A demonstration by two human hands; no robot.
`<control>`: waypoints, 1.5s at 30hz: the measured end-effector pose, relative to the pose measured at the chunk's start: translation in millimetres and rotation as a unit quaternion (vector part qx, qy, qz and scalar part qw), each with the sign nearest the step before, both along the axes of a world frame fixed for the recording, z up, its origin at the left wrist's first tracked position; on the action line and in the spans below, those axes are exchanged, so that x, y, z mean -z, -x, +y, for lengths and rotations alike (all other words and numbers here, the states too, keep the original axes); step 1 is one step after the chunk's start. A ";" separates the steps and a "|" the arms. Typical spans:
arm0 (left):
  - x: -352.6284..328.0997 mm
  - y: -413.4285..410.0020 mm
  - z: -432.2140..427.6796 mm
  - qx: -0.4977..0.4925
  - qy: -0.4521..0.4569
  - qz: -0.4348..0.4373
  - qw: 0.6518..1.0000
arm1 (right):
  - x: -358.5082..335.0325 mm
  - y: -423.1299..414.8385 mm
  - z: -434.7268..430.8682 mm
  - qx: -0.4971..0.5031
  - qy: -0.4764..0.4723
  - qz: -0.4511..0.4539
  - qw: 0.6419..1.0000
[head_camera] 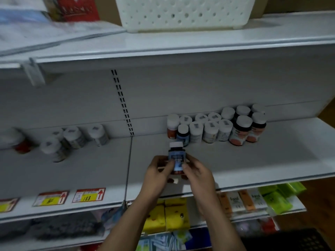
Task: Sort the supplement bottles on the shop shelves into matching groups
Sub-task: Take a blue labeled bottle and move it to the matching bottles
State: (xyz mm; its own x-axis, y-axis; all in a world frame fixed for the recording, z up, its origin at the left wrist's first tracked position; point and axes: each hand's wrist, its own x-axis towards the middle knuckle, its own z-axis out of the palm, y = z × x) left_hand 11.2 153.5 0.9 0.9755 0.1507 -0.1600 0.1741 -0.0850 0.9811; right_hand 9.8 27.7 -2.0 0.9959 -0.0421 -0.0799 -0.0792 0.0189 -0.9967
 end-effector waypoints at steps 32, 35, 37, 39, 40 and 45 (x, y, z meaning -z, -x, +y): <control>-39.3 290.2 101.8 -0.094 0.242 -0.187 0.947 | -65.7 272.9 111.2 -0.124 -0.031 -0.062 0.990; -44.6 286.9 83.7 -0.085 0.258 -0.199 0.942 | -68.4 272.6 96.4 -0.108 -0.043 -0.075 0.990; -46.5 283.9 68.9 -0.068 0.268 -0.200 0.940 | -70.1 271.7 82.9 -0.096 -0.048 -0.088 0.990; -48.8 281.7 54.2 -0.049 0.273 -0.198 0.940 | -72.2 270.2 68.5 -0.084 -0.045 -0.100 0.990; -50.4 280.8 46.9 -0.042 0.273 -0.196 0.941 | -72.8 268.7 61.2 -0.078 -0.043 -0.105 0.990; -58.1 279.2 11.4 -0.070 0.199 -0.217 0.953 | -71.9 257.4 28.0 -0.083 -0.113 -0.065 0.988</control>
